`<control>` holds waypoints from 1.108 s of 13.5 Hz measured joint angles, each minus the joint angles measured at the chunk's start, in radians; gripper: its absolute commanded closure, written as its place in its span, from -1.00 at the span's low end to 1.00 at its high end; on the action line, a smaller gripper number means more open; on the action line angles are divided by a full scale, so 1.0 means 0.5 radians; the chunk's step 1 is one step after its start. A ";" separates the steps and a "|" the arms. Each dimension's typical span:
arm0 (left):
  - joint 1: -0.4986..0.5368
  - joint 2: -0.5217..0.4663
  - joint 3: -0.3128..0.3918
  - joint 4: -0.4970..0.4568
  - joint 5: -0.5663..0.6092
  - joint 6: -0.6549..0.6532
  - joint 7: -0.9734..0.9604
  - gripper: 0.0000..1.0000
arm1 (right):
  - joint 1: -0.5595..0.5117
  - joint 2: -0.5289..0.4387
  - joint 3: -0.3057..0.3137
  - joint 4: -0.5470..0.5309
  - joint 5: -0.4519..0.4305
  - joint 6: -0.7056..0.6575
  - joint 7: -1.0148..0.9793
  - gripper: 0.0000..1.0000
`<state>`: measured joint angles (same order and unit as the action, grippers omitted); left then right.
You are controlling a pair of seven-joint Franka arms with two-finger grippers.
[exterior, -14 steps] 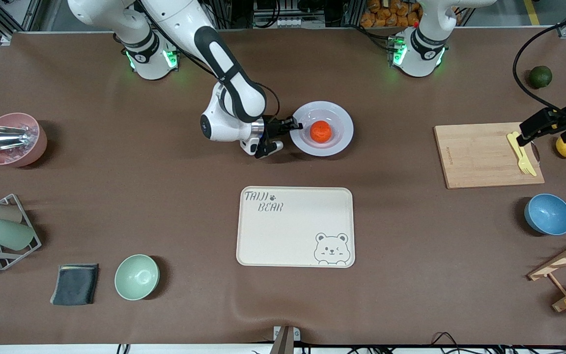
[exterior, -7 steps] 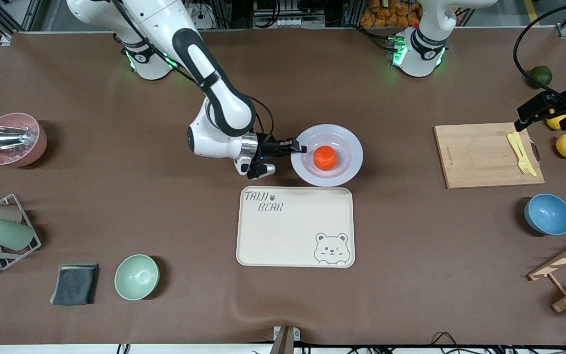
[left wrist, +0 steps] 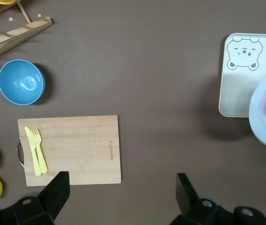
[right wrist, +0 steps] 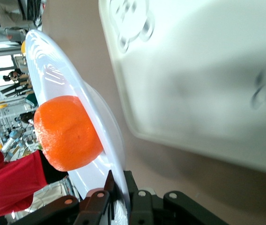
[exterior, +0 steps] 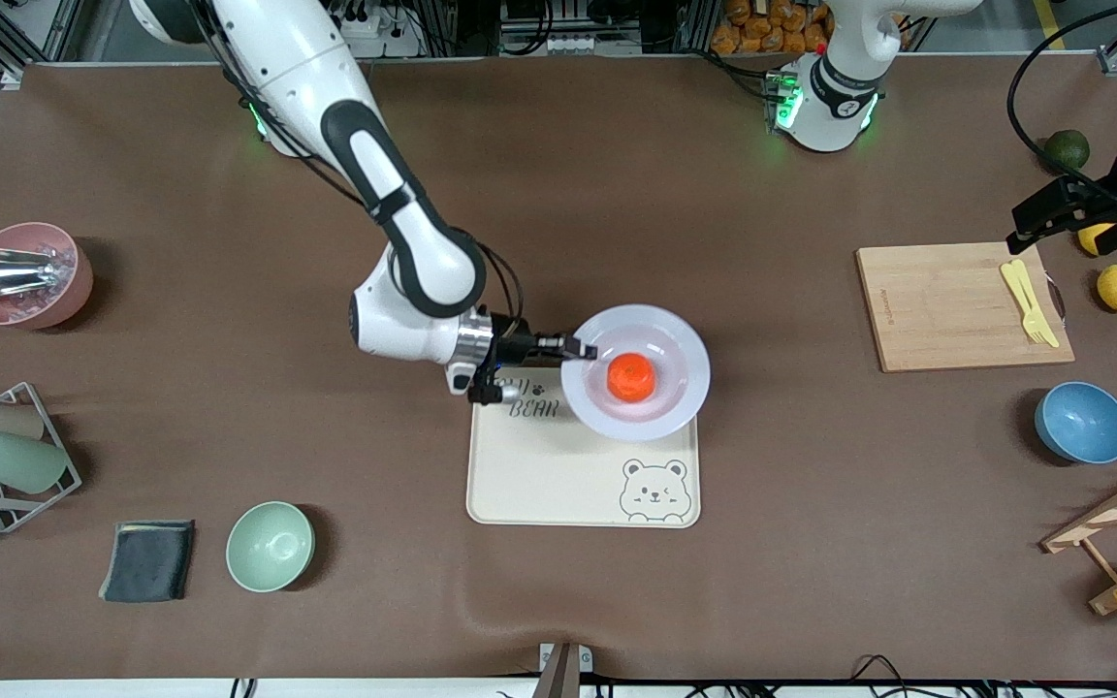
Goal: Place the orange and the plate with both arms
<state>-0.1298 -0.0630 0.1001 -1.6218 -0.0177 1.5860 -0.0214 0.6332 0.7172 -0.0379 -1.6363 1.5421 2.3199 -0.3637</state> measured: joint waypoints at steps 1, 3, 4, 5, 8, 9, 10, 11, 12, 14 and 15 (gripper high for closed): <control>0.000 -0.014 -0.024 -0.002 0.000 0.000 0.000 -1.00 | -0.033 0.071 0.000 0.069 -0.045 -0.003 0.000 1.00; -0.002 -0.044 -0.061 -0.007 0.000 0.000 0.000 -1.00 | -0.093 0.214 -0.001 0.208 -0.169 -0.003 0.005 1.00; -0.002 -0.054 -0.080 -0.008 0.000 -0.001 0.000 -1.00 | -0.125 0.272 -0.001 0.257 -0.232 -0.003 0.007 1.00; -0.002 -0.059 -0.094 -0.009 0.000 -0.001 0.000 -1.00 | -0.156 0.324 -0.001 0.296 -0.278 -0.004 0.007 1.00; -0.002 -0.059 -0.101 -0.009 0.000 -0.001 0.000 -1.00 | -0.224 0.430 0.000 0.372 -0.327 -0.099 0.007 0.66; -0.001 -0.059 -0.100 -0.008 0.000 0.000 -0.019 -1.00 | -0.231 0.438 0.000 0.384 -0.334 -0.119 0.007 -0.95; 0.000 -0.059 -0.099 -0.009 0.000 -0.001 -0.078 -1.00 | -0.232 0.438 0.001 0.391 -0.336 -0.125 0.007 -1.00; 0.000 -0.059 -0.098 -0.009 0.000 -0.006 -0.133 -1.00 | -0.231 0.439 0.004 0.396 -0.343 -0.125 0.002 -1.00; 0.000 -0.059 -0.098 -0.009 0.000 -0.023 -0.165 -1.00 | -0.230 0.438 0.006 0.404 -0.356 -0.125 -0.021 -1.00; 0.000 -0.059 -0.096 -0.008 0.000 -0.070 -0.214 -1.00 | -0.244 0.434 0.000 0.419 -0.393 -0.132 -0.114 -1.00; 0.000 -0.059 -0.095 -0.007 0.000 -0.086 -0.238 -1.00 | -0.273 0.425 -0.004 0.428 -0.452 -0.170 -0.143 -1.00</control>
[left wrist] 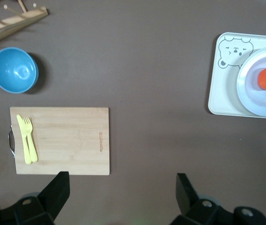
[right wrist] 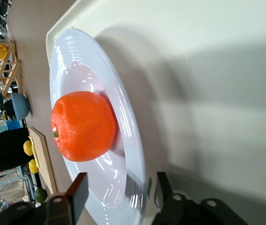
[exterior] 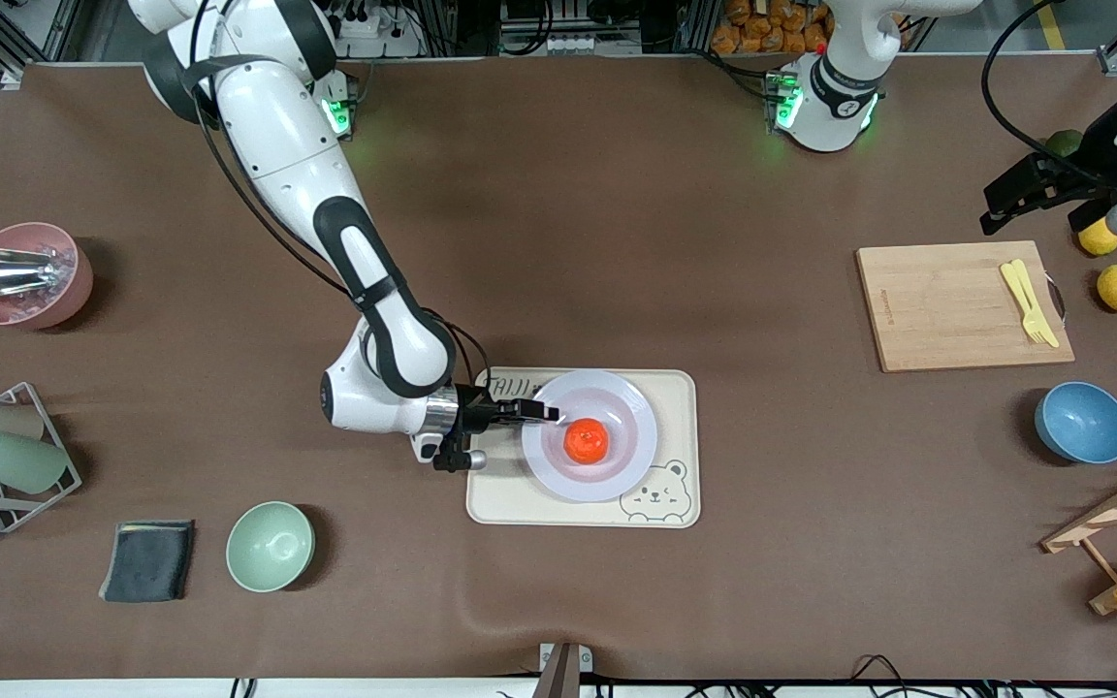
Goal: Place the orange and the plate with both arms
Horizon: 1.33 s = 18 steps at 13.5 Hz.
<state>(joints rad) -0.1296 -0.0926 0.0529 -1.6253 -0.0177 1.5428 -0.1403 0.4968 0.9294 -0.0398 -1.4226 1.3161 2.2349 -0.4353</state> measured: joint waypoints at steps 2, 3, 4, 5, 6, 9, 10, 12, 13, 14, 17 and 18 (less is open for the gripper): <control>0.001 0.000 0.004 0.002 0.000 -0.017 -0.009 -1.00 | -0.090 -0.042 -0.005 0.021 -0.248 -0.093 -0.019 -1.00; 0.002 0.000 0.005 0.003 0.000 -0.025 -0.011 -1.00 | -0.146 -0.075 -0.006 0.031 -0.392 -0.129 -0.022 -1.00; 0.002 0.000 0.005 0.004 0.000 -0.030 -0.012 -1.00 | -0.195 -0.113 -0.006 0.036 -0.525 -0.158 -0.024 -1.00; 0.002 -0.001 0.005 0.005 0.000 -0.032 -0.013 -1.00 | -0.234 -0.156 -0.006 0.039 -0.632 -0.207 -0.027 -1.00; 0.002 -0.001 0.005 0.005 0.000 -0.033 -0.013 -1.00 | -0.267 -0.209 -0.006 0.044 -0.727 -0.289 -0.030 -1.00; 0.004 -0.005 0.005 0.006 0.000 -0.074 -0.013 -1.00 | -0.335 -0.411 -0.052 0.053 -1.032 -0.614 -0.032 -1.00; 0.004 -0.008 0.005 0.006 0.000 -0.080 -0.013 -1.00 | -0.350 -0.490 -0.081 0.052 -1.132 -0.694 -0.034 -1.00; 0.004 -0.015 0.003 0.007 0.000 -0.089 -0.013 -1.00 | -0.369 -0.667 -0.115 0.022 -1.353 -0.777 -0.037 -1.00; 0.004 -0.020 0.002 0.008 0.000 -0.093 -0.013 -1.00 | -0.377 -0.784 -0.122 -0.024 -1.490 -0.807 -0.037 -1.00; 0.004 -0.024 0.001 0.009 0.000 -0.096 -0.013 -1.00 | -0.397 -0.918 -0.128 -0.090 -1.619 -0.850 -0.037 -1.00; 0.003 -0.029 -0.010 0.011 0.000 -0.099 -0.013 -1.00 | -0.527 -1.283 -0.183 -0.237 -1.961 -1.042 -0.037 -1.00; 0.003 -0.032 -0.017 0.011 0.000 -0.099 -0.014 -1.00 | -0.566 -1.370 -0.221 -0.254 -2.062 -1.104 -0.042 -1.00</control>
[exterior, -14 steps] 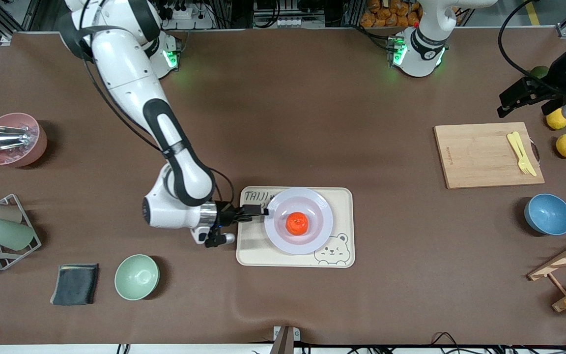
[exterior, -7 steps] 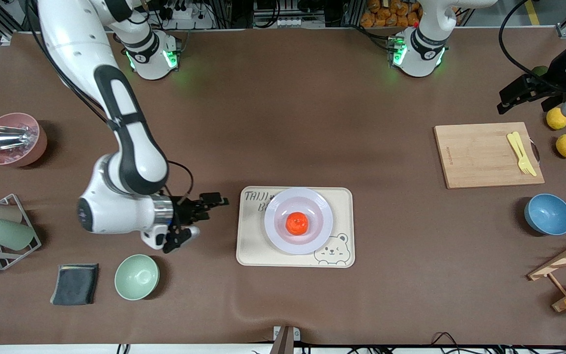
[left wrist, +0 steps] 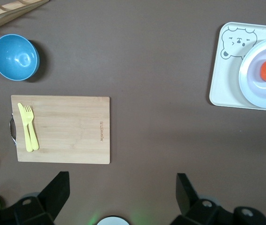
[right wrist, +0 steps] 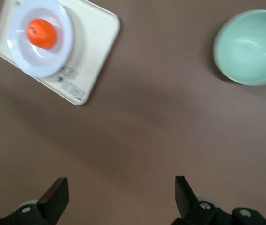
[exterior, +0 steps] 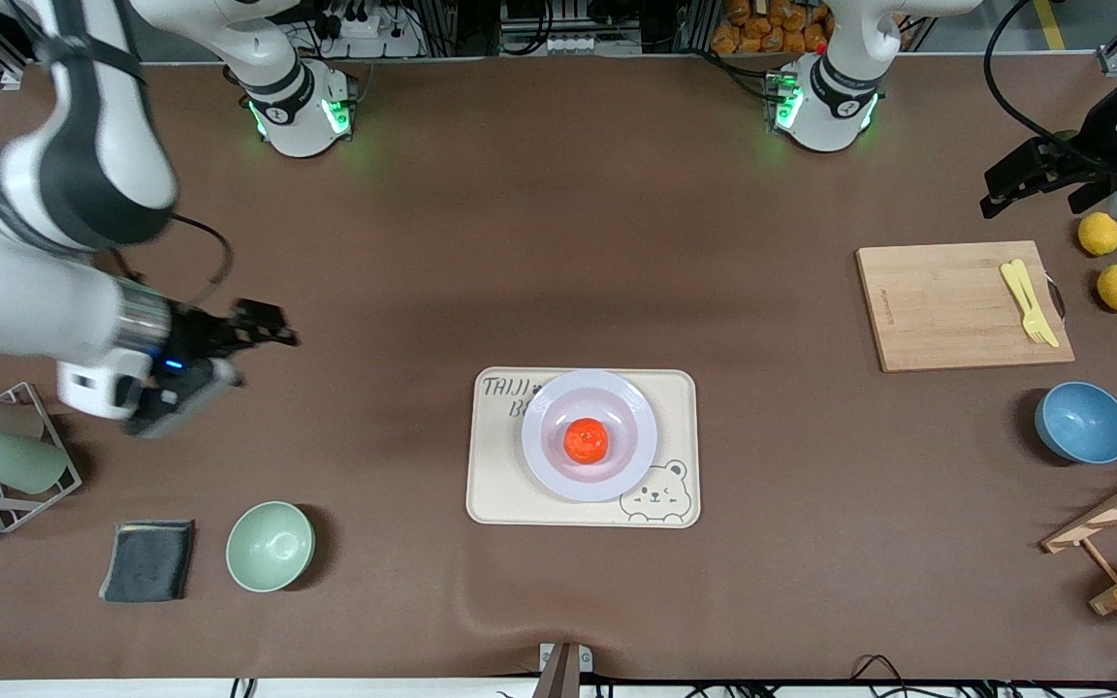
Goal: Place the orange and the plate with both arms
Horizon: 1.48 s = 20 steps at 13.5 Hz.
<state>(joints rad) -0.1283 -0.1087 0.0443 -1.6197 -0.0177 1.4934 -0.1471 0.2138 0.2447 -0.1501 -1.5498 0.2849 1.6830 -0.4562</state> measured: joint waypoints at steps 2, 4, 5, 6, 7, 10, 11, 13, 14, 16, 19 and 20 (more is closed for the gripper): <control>0.000 -0.007 -0.006 0.000 0.000 0.000 0.000 -1.00 | -0.081 -0.130 -0.035 -0.023 -0.138 -0.078 0.000 -1.00; 0.000 -0.011 -0.006 0.000 0.000 -0.001 0.000 -1.00 | -0.140 -0.213 -0.047 -0.033 -0.284 -0.117 0.052 -1.00; 0.000 -0.012 -0.006 0.000 0.000 -0.001 0.000 -1.00 | -0.156 -0.236 -0.054 -0.034 -0.326 -0.126 0.120 -1.00; 0.000 -0.013 -0.006 0.000 0.000 -0.001 0.000 -1.00 | -0.170 -0.256 -0.060 -0.035 -0.348 -0.127 0.217 -1.00; 0.001 -0.015 -0.006 0.000 0.000 -0.001 0.000 -1.00 | -0.182 -0.276 -0.063 -0.035 -0.359 -0.129 0.340 -1.00; 0.001 -0.018 -0.006 0.000 0.000 -0.001 0.000 -1.00 | -0.192 -0.361 -0.057 -0.035 -0.449 -0.217 0.780 -1.00; 0.001 -0.018 -0.006 0.000 0.000 -0.001 0.000 -1.00 | -0.192 -0.393 -0.046 -0.035 -0.464 -0.249 0.924 -1.00; 0.001 -0.019 -0.006 0.000 0.000 -0.001 0.000 -1.00 | -0.192 -0.450 -0.004 -0.035 -0.491 -0.306 1.145 -1.00; 0.002 -0.019 -0.006 0.000 0.000 -0.001 0.000 -1.00 | -0.193 -0.472 0.016 -0.035 -0.511 -0.328 1.214 -1.00; 0.003 -0.019 -0.005 0.000 0.000 -0.001 0.000 -1.00 | -0.214 -0.499 0.024 -0.036 -0.534 -0.374 1.245 -1.00; 0.005 -0.019 -0.004 0.000 0.000 -0.001 0.000 -1.00 | -0.297 -0.514 0.028 -0.035 -0.536 -0.383 1.121 -1.00; 0.005 -0.019 -0.002 0.000 0.000 -0.001 0.000 -1.00 | -0.334 -0.517 0.029 -0.035 -0.536 -0.383 1.050 -1.00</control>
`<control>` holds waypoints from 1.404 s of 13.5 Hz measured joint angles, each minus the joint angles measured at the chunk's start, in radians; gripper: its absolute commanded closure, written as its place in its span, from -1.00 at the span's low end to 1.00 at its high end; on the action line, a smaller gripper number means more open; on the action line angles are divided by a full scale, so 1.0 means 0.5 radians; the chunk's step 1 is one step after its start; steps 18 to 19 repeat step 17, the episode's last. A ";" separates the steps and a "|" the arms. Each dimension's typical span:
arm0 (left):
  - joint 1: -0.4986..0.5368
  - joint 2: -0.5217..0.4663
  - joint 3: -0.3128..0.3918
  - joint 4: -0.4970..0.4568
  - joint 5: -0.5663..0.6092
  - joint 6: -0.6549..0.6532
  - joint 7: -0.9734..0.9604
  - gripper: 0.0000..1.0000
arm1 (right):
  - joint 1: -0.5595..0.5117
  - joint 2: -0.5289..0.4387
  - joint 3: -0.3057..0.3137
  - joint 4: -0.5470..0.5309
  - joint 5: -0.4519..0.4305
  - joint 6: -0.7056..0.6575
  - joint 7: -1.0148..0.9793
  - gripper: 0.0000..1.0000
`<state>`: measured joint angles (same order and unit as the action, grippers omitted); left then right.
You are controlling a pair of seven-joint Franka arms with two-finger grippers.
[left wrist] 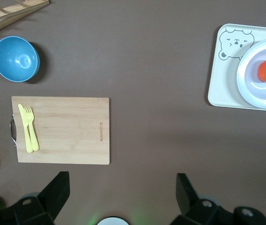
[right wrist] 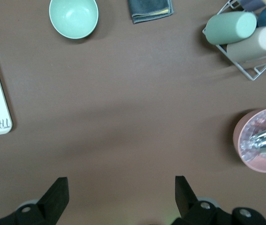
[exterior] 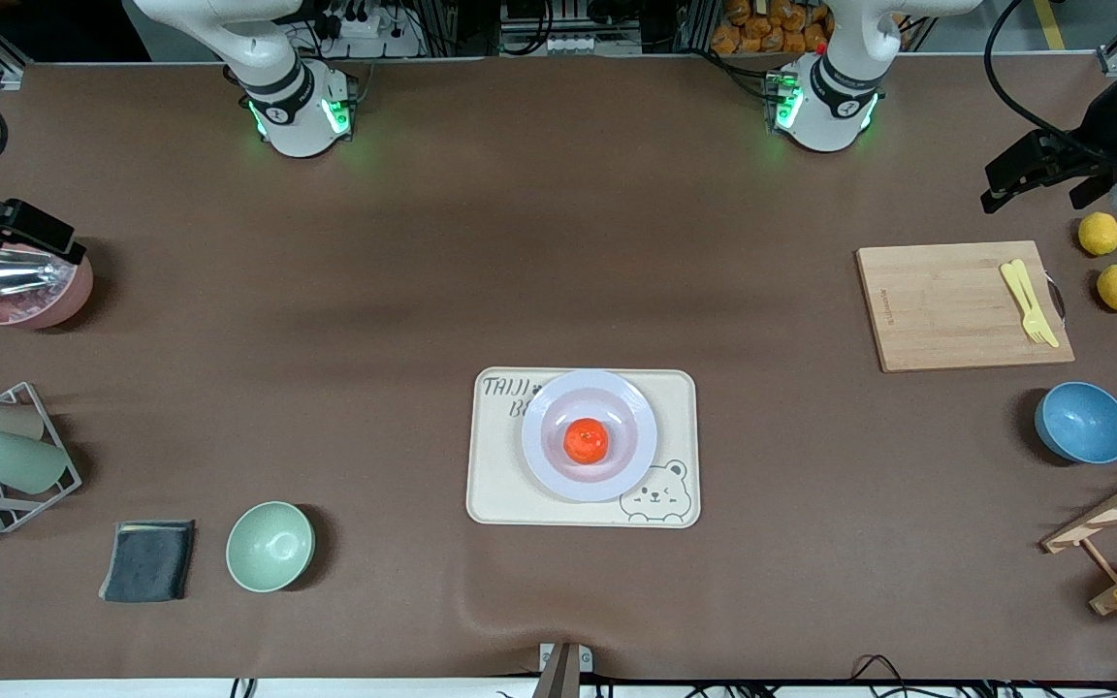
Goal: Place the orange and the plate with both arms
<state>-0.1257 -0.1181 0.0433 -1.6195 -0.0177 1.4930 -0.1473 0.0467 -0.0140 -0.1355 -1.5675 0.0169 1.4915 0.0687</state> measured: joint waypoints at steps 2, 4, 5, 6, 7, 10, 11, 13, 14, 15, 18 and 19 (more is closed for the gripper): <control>0.001 0.000 0.004 0.000 0.000 0.000 0.000 -1.00 | -0.057 -0.004 0.019 0.000 0.000 0.000 -0.070 -1.00; 0.001 0.000 0.006 0.001 0.000 0.000 0.000 -1.00 | -0.100 -0.006 0.096 0.000 0.000 0.000 -0.082 -1.00; 0.001 0.000 0.006 0.002 0.000 0.000 0.000 -1.00 | -0.127 -0.009 0.147 0.000 0.000 -0.001 -0.082 -1.00; 0.001 0.000 0.006 0.004 0.000 0.000 0.000 -1.00 | -0.139 -0.012 0.180 0.000 0.000 -0.004 -0.082 -1.00; 0.001 0.000 0.006 0.010 0.000 0.000 0.000 -1.00 | -0.140 -0.016 0.198 0.000 0.000 -0.007 -0.082 -1.00; 0.002 0.000 0.006 0.026 0.000 0.000 0.000 -1.00 | -0.140 -0.025 0.223 0.001 0.000 -0.010 -0.104 -1.00; 0.002 0.000 0.006 0.027 0.000 0.000 0.000 -1.00 | -0.140 -0.028 0.223 0.001 0.000 -0.010 -0.116 -1.00; 0.002 0.000 0.006 0.027 0.000 -0.001 0.000 -1.00 | -0.140 -0.032 0.224 0.001 0.000 -0.011 -0.123 -1.00; 0.002 0.000 0.006 0.027 0.000 -0.003 0.000 -1.00 | -0.140 -0.033 0.226 0.001 0.000 -0.011 -0.125 -1.00; 0.002 0.000 0.006 0.027 0.000 -0.005 0.000 -1.00 | -0.140 -0.033 0.230 0.001 0.000 -0.010 -0.128 -1.00; 0.001 0.000 0.005 0.028 0.000 -0.024 0.000 -1.00 | -0.138 -0.036 0.254 0.004 0.001 -0.010 -0.130 -1.00; 0.001 0.000 0.005 0.028 0.000 -0.024 0.000 -1.00 | -0.138 -0.036 0.254 0.004 0.001 -0.010 -0.130 -1.00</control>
